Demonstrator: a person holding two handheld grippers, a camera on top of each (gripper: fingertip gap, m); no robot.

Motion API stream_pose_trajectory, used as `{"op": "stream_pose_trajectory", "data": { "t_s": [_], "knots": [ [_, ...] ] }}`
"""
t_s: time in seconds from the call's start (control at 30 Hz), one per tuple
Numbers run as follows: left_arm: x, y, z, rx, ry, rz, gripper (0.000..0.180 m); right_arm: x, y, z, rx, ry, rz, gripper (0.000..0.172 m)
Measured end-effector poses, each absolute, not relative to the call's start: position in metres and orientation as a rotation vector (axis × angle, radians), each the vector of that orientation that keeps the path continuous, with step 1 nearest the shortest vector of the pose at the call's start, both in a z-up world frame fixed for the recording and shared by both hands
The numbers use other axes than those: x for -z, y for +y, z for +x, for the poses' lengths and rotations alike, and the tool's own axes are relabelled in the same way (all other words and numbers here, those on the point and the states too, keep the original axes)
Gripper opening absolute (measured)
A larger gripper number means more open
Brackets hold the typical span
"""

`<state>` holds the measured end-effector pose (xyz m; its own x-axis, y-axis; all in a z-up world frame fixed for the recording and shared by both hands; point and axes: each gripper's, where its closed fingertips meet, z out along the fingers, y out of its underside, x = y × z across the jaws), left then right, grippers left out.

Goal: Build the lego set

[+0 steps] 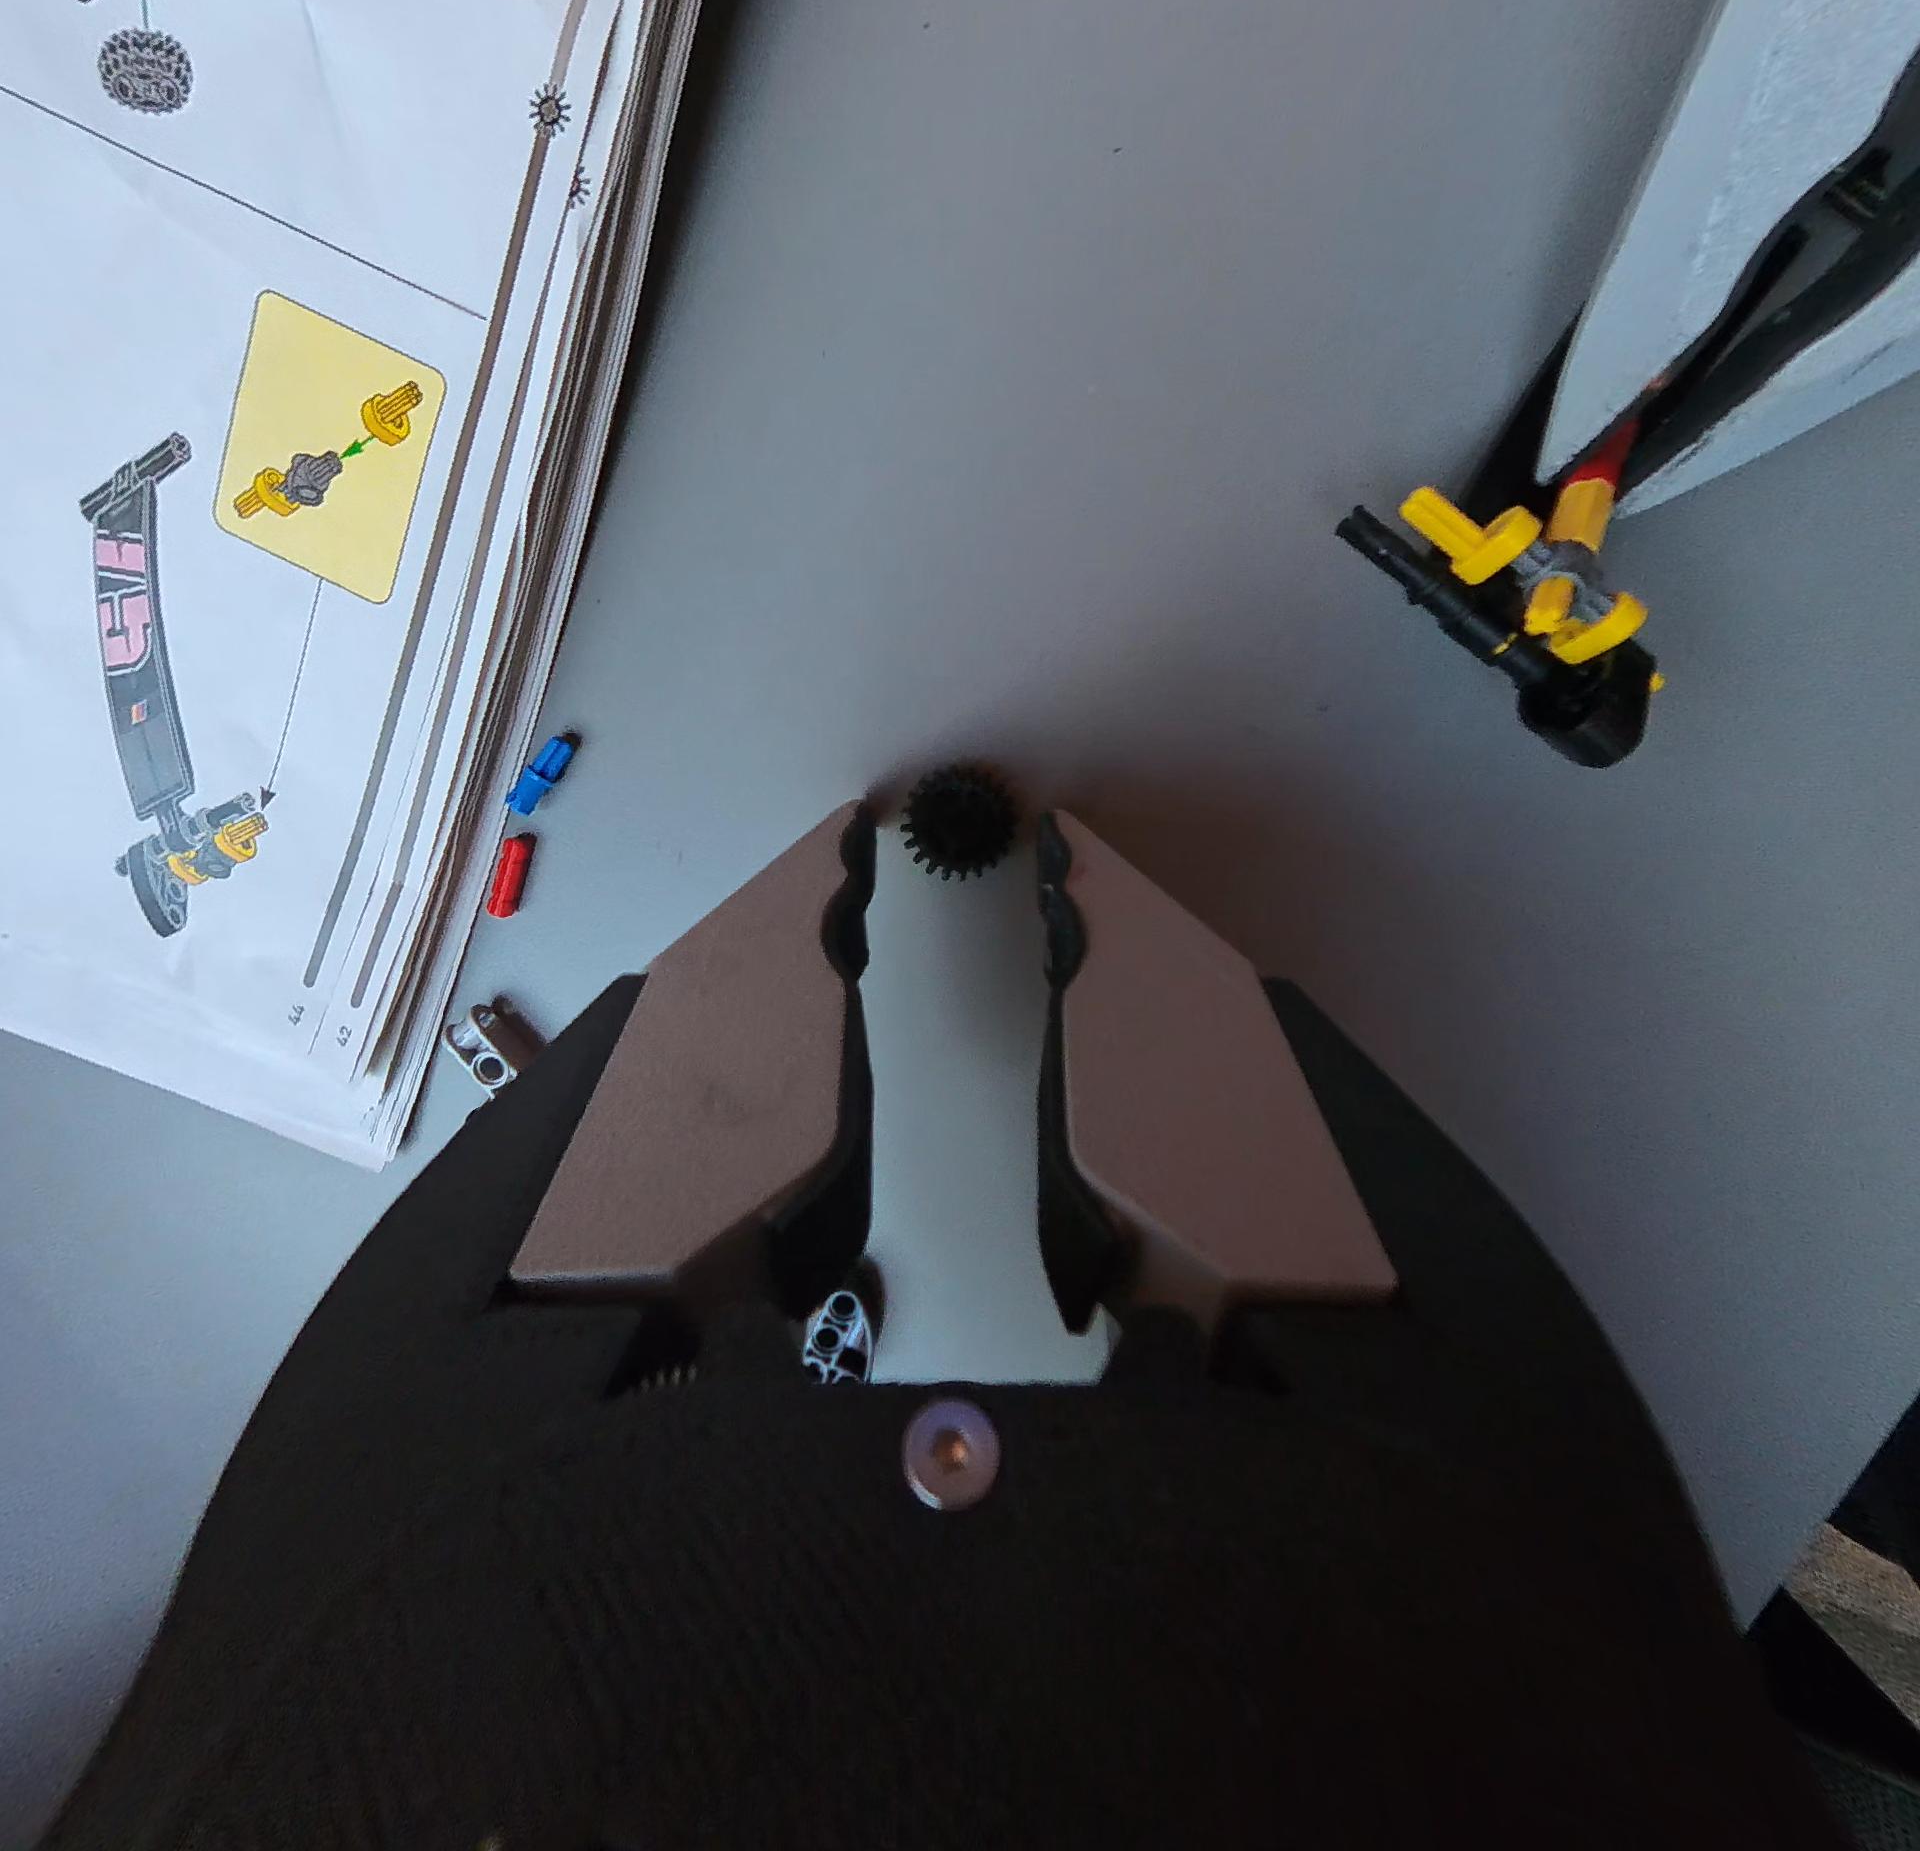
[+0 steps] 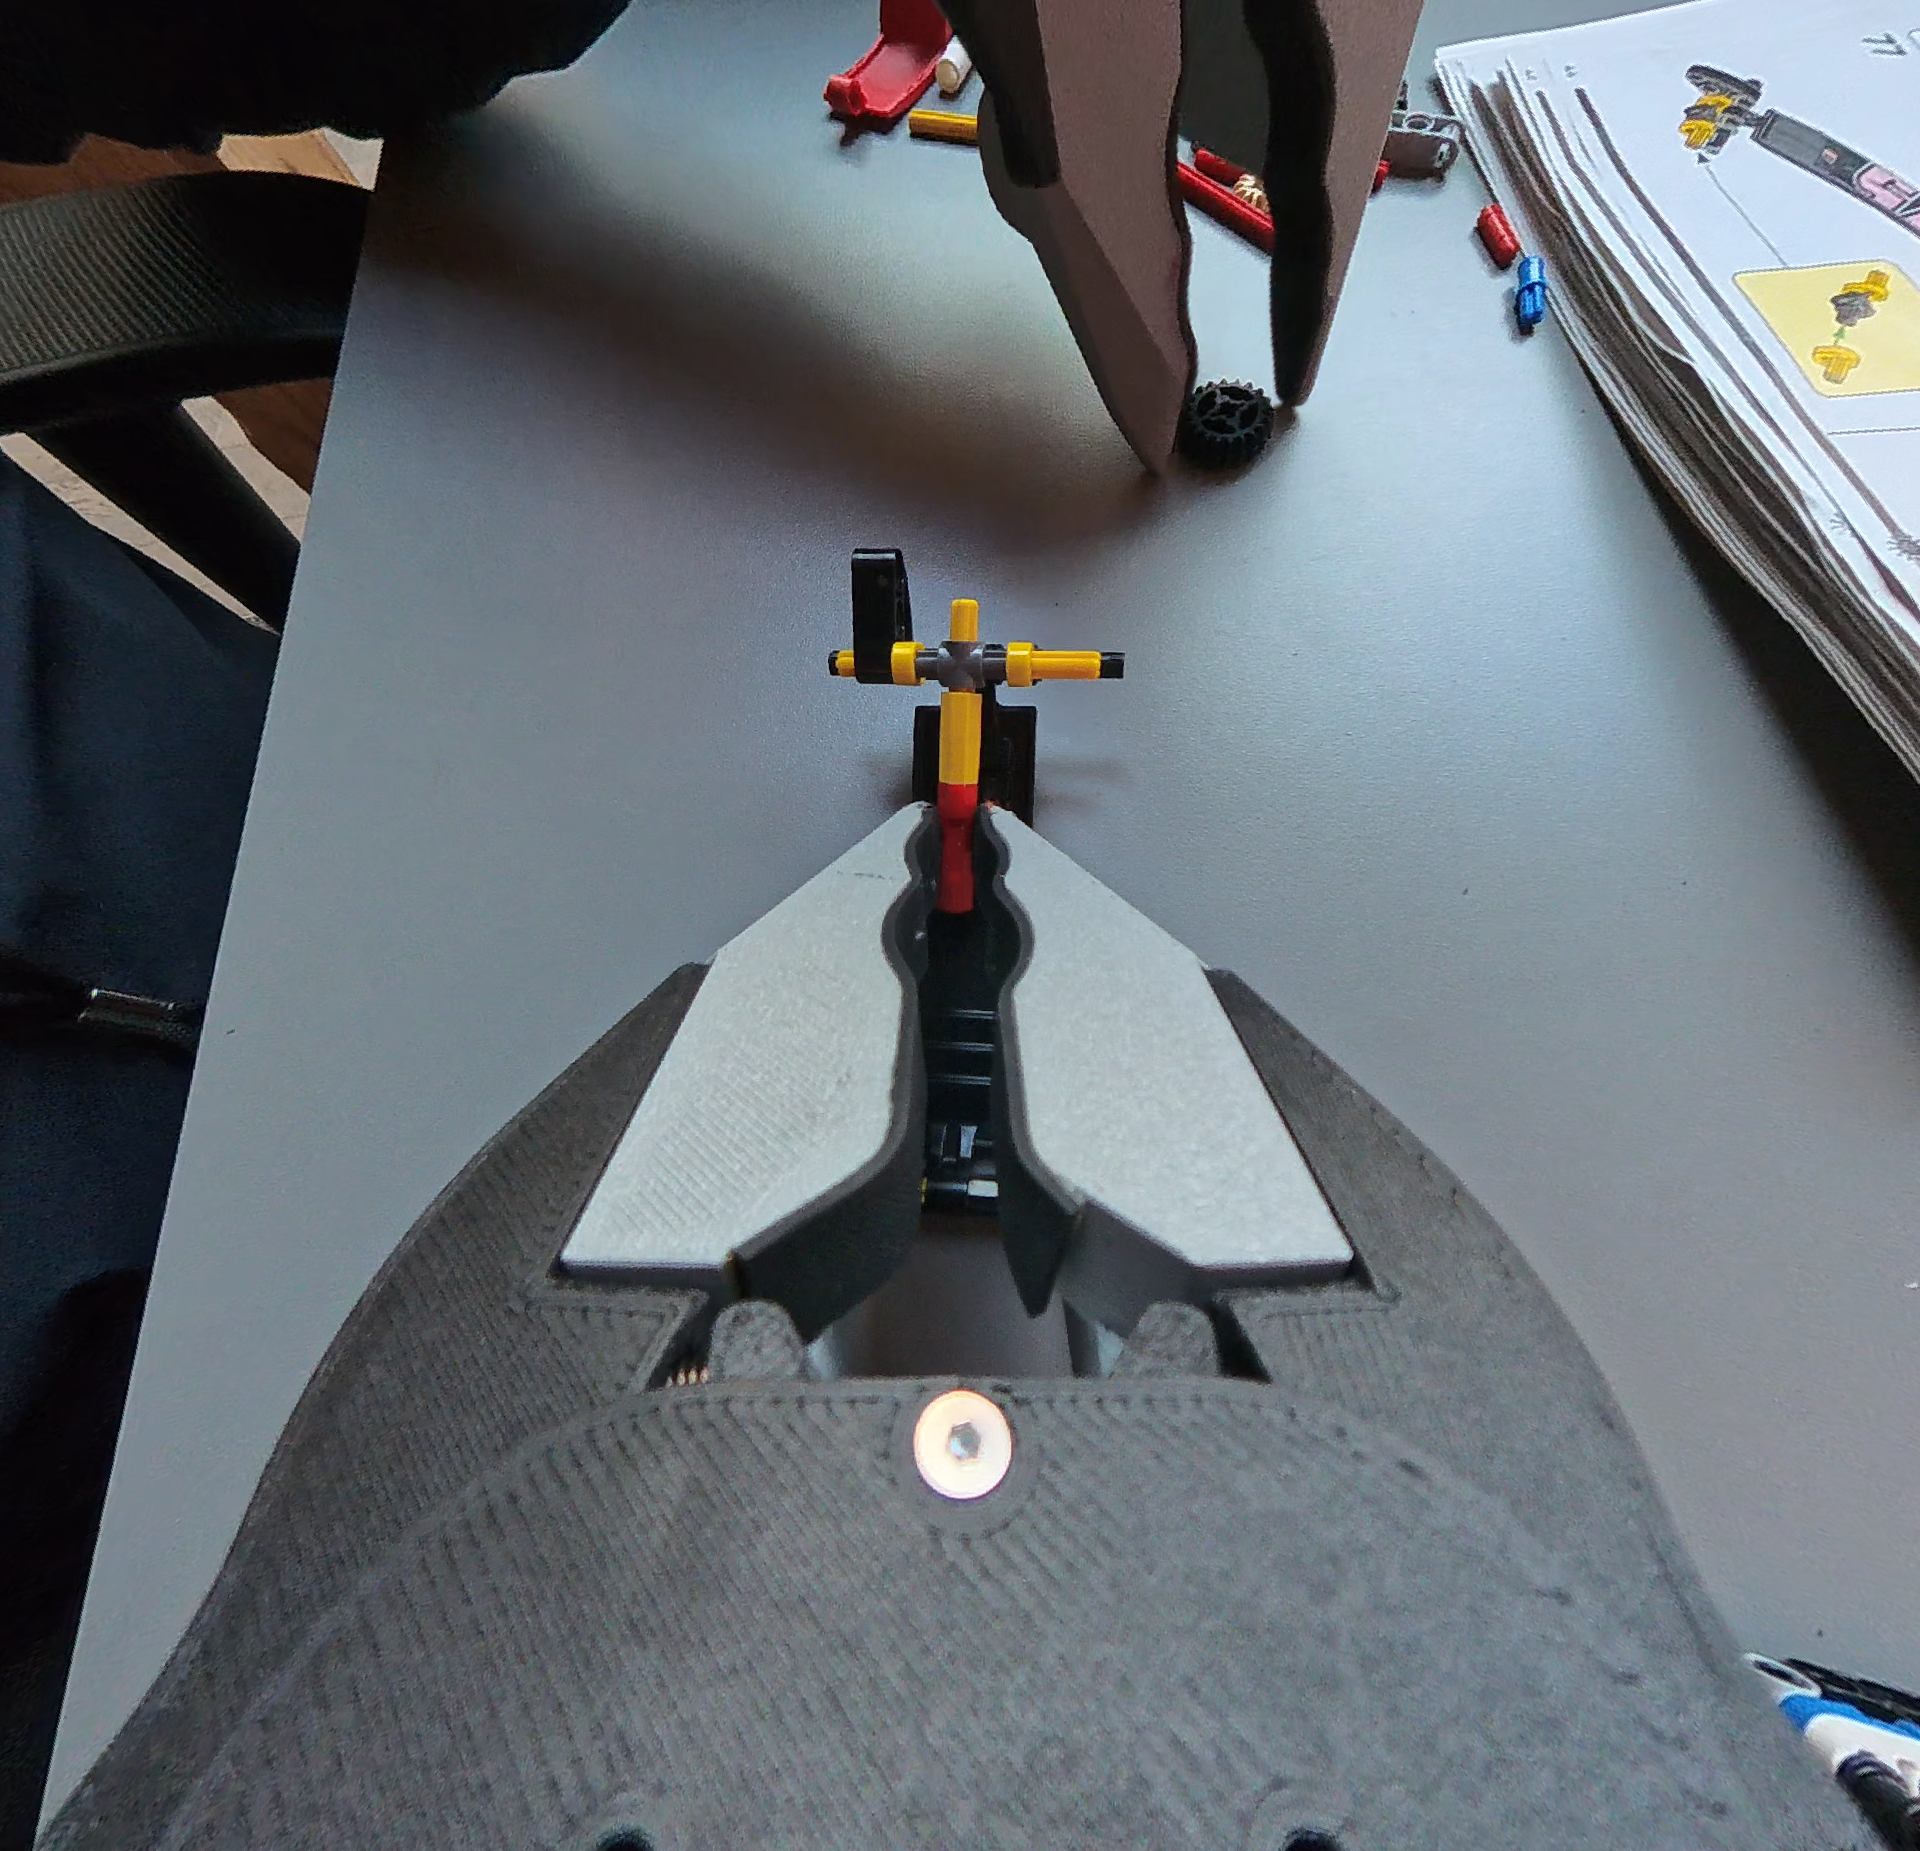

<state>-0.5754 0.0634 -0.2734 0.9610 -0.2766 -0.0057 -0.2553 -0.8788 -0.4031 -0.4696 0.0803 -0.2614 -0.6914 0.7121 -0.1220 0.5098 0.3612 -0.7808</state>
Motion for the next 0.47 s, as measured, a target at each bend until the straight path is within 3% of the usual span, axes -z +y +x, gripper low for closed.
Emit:
{"op": "stream_pose_trajectory", "data": {
  "t_s": [0.07,0.27,0.47],
  "knots": [
    [0.273,0.064,-0.574,0.070,0.397,-2.699,0.020,0.261,0.080,-0.470,-1.238,-2.386,-1.094,0.004],
    [0.270,0.071,-0.568,0.167,0.452,-2.568,0.019,0.261,0.080,-0.470,-1.243,-2.387,-1.098,0.004],
    [0.179,0.066,-0.504,1.180,0.298,-1.860,0.018,0.262,0.080,-0.470,-1.244,-2.387,-1.101,0.004]
  ]
}}
